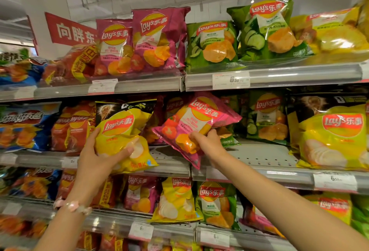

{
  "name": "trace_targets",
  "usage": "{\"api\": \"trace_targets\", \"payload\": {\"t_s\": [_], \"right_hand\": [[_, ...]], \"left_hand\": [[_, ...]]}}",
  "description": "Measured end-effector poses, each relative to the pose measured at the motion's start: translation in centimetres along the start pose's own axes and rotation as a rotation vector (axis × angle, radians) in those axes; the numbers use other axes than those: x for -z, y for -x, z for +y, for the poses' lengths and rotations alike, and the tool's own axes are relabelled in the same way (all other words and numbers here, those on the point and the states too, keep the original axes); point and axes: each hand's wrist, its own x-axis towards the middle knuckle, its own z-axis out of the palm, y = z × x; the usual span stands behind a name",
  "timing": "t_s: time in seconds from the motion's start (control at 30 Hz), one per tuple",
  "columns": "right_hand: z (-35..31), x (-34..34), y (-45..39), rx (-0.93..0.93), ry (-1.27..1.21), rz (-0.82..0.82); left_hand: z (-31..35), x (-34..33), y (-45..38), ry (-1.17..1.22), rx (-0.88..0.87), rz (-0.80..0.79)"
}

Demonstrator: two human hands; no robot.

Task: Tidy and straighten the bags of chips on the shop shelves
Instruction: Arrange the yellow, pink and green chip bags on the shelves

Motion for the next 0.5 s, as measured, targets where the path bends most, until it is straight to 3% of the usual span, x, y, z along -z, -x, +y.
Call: {"api": "trace_targets", "payload": {"t_s": [0.33,0.5], "right_hand": [[0.1,-2.7,0.9,-0.178,-0.160,-0.205],[-0.3,-2.3,0.0,-0.003,0.105,-0.096]], "left_hand": [[0.0,0.5,-0.8,0.002,-0.021,-0.005],[-0.7,1.2,-1.4,0.003,0.001,-0.030]]}}
